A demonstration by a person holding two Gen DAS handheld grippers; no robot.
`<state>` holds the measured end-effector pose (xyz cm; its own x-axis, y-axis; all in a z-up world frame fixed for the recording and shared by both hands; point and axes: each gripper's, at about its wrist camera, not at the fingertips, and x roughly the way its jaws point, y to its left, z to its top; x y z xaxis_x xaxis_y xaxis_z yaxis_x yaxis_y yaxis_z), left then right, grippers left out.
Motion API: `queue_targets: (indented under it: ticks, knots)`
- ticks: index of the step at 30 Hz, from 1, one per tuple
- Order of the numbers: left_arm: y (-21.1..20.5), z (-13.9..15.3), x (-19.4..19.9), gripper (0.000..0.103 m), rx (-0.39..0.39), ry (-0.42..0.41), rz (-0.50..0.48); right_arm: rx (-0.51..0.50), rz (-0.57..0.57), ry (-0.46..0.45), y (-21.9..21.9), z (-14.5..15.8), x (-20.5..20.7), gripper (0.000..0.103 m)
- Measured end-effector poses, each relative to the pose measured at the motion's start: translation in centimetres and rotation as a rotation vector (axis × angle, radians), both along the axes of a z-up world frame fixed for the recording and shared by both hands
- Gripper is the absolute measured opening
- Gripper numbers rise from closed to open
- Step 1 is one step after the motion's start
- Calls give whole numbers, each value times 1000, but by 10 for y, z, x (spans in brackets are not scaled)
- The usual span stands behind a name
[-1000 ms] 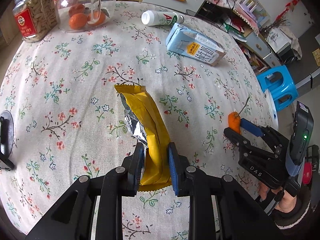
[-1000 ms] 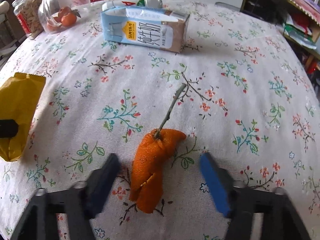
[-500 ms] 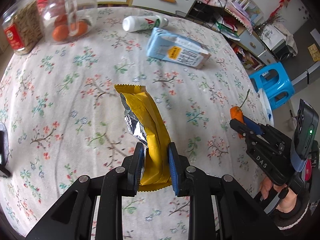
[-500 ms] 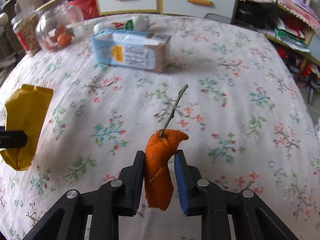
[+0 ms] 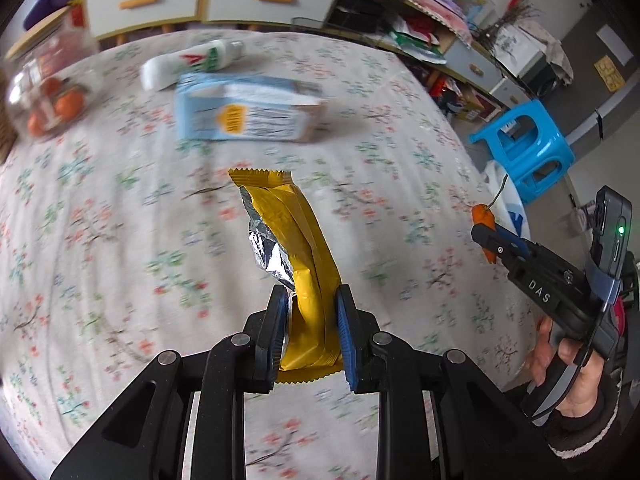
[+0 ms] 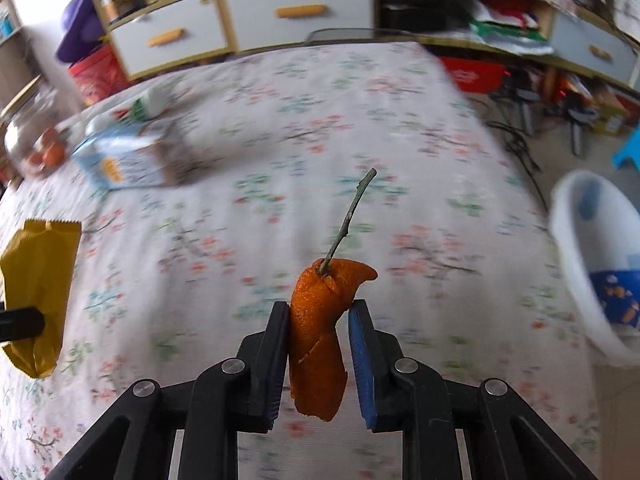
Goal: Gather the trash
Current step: 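Carry the peel to the basin and open the right gripper while the left carries the wrapper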
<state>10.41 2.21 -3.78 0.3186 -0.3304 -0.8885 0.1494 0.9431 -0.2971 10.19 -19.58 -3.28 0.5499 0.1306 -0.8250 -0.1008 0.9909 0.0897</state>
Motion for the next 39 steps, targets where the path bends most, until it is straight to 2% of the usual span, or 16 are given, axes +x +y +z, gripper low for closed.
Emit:
queue_targets:
  ticks: [10,16,21,25,27,28,29,33,39]
  knots:
    - [-83,3,17,26,-48,-1,-97,104,-169,18,-98,15,-1,26]
    - [-135,5,25,26,-29,-5,-171,130,-285,21,-167,23,1,26]
    - [-176,7,38,26,-38,-8,-213,159,-360,60,-211,15,5,26]
    - [-210,12,49,26,-42,-32,-258,190,-382,96,-231,4,9,30]
    - [-226,14,53,26,-39,-45,-280,211,-396,122,-238,-1,11,40]
    - [-235,15,56,26,-41,-49,-294,224,-401,126,-240,-1,10,50]
    - [-242,14,59,26,-41,-50,-303,242,-410,122,-245,1,8,56]
    - [-274,13,67,26,-41,-55,-347,246,-437,90,-256,14,1,60]
    - [-315,5,78,26,-38,-56,-392,241,-485,62,-277,26,-12,71]
